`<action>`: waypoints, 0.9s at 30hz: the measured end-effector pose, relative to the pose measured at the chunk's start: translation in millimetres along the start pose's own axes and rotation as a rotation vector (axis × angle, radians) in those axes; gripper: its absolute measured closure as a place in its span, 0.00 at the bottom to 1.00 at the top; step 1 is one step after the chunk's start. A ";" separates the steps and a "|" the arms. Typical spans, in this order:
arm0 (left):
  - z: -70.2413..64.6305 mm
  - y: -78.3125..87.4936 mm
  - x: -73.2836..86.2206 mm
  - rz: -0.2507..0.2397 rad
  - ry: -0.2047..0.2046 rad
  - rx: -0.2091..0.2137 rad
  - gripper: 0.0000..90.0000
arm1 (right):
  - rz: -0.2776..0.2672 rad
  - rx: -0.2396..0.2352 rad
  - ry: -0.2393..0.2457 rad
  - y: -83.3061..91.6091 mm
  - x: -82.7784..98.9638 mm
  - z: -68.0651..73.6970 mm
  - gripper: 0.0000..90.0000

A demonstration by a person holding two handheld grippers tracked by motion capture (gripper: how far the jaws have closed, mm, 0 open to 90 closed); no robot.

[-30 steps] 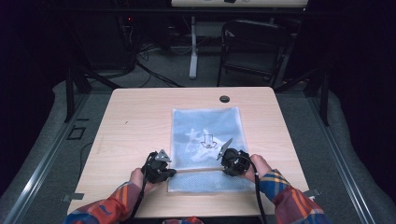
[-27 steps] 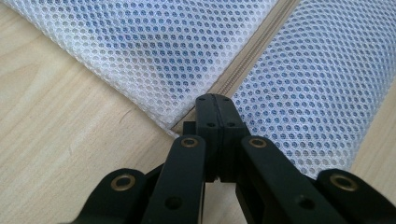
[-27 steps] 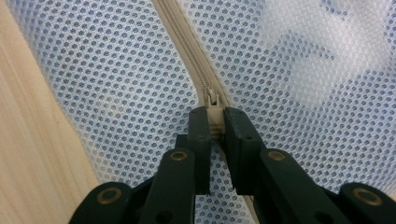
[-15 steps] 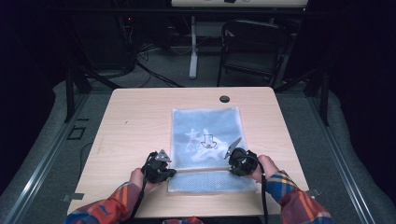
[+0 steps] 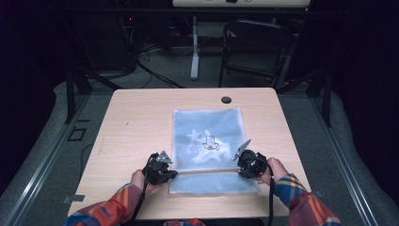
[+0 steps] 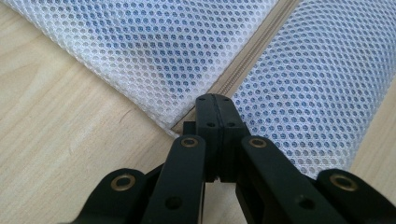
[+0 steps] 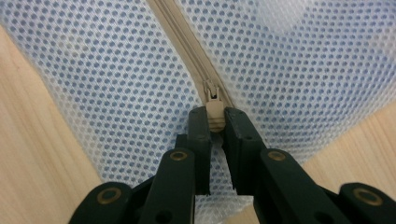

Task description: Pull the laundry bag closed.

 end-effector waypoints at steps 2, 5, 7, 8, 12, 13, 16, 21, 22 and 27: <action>-0.2 -0.1 -0.1 0.000 0.006 0.005 1.00 | -0.005 0.004 -0.008 0.3 2.2 -1.5 0.91; 0.0 -0.2 -0.1 0.000 0.011 0.006 1.00 | 0.003 0.006 -0.020 1.7 7.2 -5.6 0.91; -0.4 -0.4 -0.2 -0.002 0.012 0.008 1.00 | 0.004 0.006 -0.026 2.2 9.6 -7.1 0.91; -0.1 -0.2 -0.2 0.001 0.007 0.002 1.00 | 0.014 0.005 -0.025 3.5 11.3 -7.9 0.91; -0.4 -0.1 -0.1 0.003 0.008 0.007 1.00 | 0.023 0.033 -0.029 5.5 15.4 -10.5 0.91; -0.4 -0.1 -0.3 0.004 0.005 0.005 1.00 | 0.033 0.046 -0.031 6.6 19.4 -12.5 0.91; -0.4 0.2 0.1 0.004 0.003 0.004 1.00 | 0.053 0.052 -0.036 9.5 24.7 -15.1 0.91; -0.8 0.1 0.0 0.006 0.004 0.004 1.00 | 0.032 0.045 -0.058 11.4 26.0 -14.2 0.91; -0.9 0.0 -0.1 0.006 0.001 -0.002 1.00 | 0.036 0.044 -0.057 11.4 26.9 -14.4 0.91; -0.6 -0.2 -0.1 0.001 0.000 -0.005 1.00 | 0.044 0.051 -0.058 10.2 28.1 -14.9 0.90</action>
Point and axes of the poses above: each handheld gripper's, and its own axes: y roughly backward along the jaws, x roughly out of its underside, z roughly to its left, the point moved 9 cm from there along -y, roughly forward along the jaws, and after that the axes turned 10 degrees about -z, right-handed, at the moved point
